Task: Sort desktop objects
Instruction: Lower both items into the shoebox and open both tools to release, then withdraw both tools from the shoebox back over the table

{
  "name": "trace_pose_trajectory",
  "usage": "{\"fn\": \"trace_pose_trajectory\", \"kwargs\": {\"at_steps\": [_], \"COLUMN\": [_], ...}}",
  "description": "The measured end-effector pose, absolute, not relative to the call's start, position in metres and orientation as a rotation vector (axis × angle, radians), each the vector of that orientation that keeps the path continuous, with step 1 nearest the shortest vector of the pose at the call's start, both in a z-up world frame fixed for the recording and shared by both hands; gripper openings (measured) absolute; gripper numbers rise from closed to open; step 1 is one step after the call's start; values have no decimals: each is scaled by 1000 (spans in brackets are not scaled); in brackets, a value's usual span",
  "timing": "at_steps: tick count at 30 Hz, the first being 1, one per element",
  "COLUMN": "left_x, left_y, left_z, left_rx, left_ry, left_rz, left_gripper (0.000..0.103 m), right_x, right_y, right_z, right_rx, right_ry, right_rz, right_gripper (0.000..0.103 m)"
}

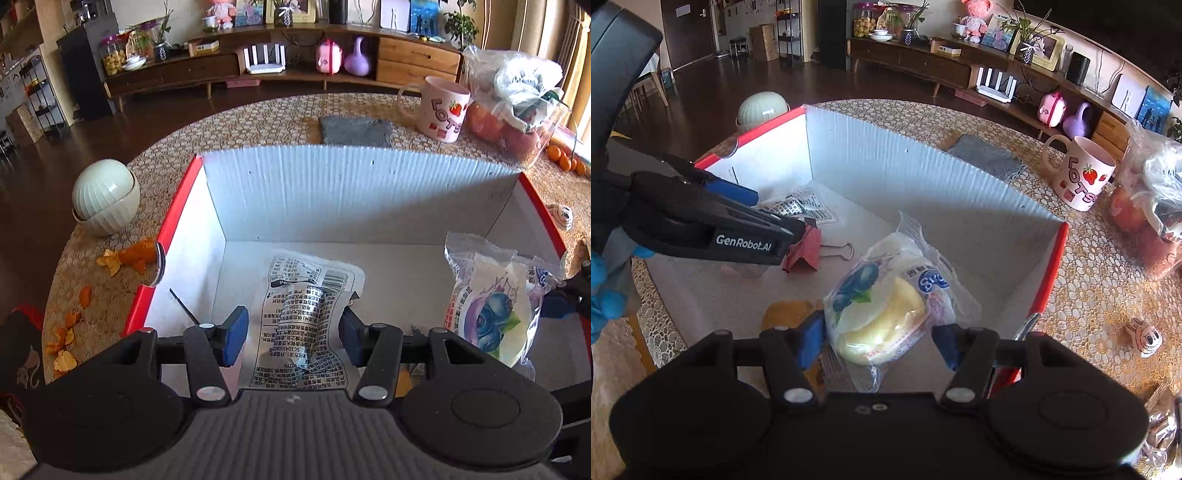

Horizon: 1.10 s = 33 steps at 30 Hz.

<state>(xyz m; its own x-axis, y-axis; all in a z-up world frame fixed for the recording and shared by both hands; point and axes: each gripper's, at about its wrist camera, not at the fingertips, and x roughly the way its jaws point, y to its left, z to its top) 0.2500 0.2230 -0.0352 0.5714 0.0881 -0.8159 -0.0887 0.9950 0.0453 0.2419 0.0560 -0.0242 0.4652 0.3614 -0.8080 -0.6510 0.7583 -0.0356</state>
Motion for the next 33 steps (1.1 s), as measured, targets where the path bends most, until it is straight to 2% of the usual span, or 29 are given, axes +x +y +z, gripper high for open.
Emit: {"fn": "trace_pose_trajectory", "kwargs": {"at_steps": [13, 16, 18, 21, 33], "left_x": [251, 248, 248, 244, 215], "left_y": [221, 219, 218, 214, 193], "left_z": [-43, -39, -35, -30, -1], "left_rx": [-1, -7, -9, 1, -22], "left_ry": [1006, 995, 988, 971, 903], "left_rz": [119, 130, 139, 156, 120], "left_gripper": [53, 55, 62, 65, 69], "right_x": [240, 239, 236, 231, 210], "right_y": [52, 46, 43, 38, 9], "right_z": [-24, -20, -16, -11, 16], "right_rx": [-375, -352, -349, -348, -292], "right_ry": [867, 869, 860, 844, 808], "right_rz": [647, 648, 664, 662, 685], "right_gripper": [68, 70, 74, 80, 81]}}
